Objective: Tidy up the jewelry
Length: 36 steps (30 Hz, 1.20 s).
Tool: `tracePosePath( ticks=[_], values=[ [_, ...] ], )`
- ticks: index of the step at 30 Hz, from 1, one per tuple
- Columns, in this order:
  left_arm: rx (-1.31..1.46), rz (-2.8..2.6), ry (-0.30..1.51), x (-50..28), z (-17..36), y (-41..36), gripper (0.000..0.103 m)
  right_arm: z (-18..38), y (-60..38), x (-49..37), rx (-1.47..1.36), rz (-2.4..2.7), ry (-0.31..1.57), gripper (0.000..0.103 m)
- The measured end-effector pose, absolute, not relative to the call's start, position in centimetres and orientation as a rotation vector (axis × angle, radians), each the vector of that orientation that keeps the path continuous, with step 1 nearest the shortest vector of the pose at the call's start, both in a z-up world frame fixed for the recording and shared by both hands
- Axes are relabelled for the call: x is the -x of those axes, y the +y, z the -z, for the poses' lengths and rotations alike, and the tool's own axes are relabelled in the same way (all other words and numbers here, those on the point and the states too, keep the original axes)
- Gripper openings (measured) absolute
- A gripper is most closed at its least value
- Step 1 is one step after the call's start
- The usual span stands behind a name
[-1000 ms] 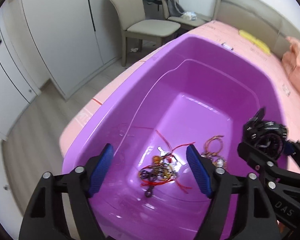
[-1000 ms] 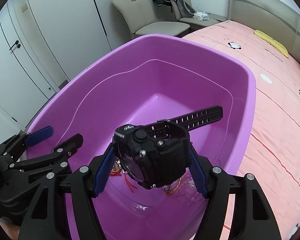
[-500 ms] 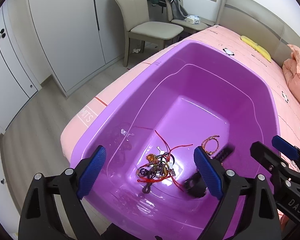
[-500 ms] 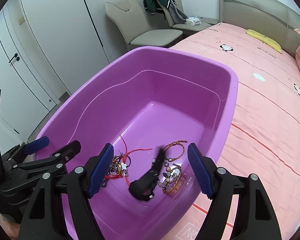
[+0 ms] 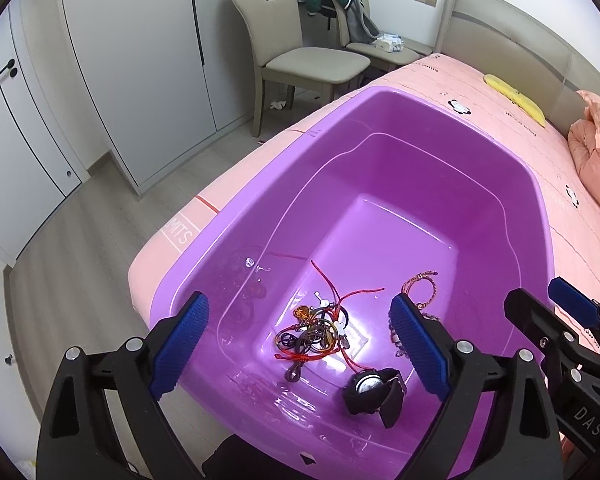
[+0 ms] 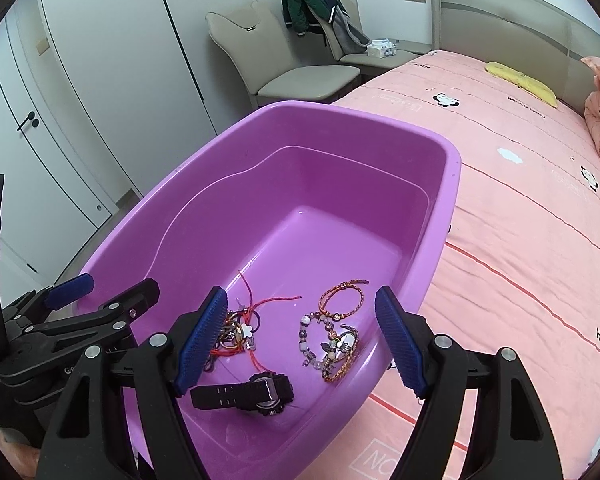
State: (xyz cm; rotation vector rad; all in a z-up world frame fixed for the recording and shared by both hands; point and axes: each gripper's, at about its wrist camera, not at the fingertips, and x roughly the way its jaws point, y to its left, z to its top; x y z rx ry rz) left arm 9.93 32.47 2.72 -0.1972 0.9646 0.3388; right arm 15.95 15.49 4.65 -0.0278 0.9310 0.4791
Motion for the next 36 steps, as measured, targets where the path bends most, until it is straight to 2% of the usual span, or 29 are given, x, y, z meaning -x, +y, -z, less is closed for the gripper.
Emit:
tracePosePath(
  ticks=[36],
  values=[
    [0.183,-0.402,0.979,-7.4,-5.5,30.7,0.095,-6.9,13.0,-13.7,0.008,-0.381,0.936,0.073]
  ],
)
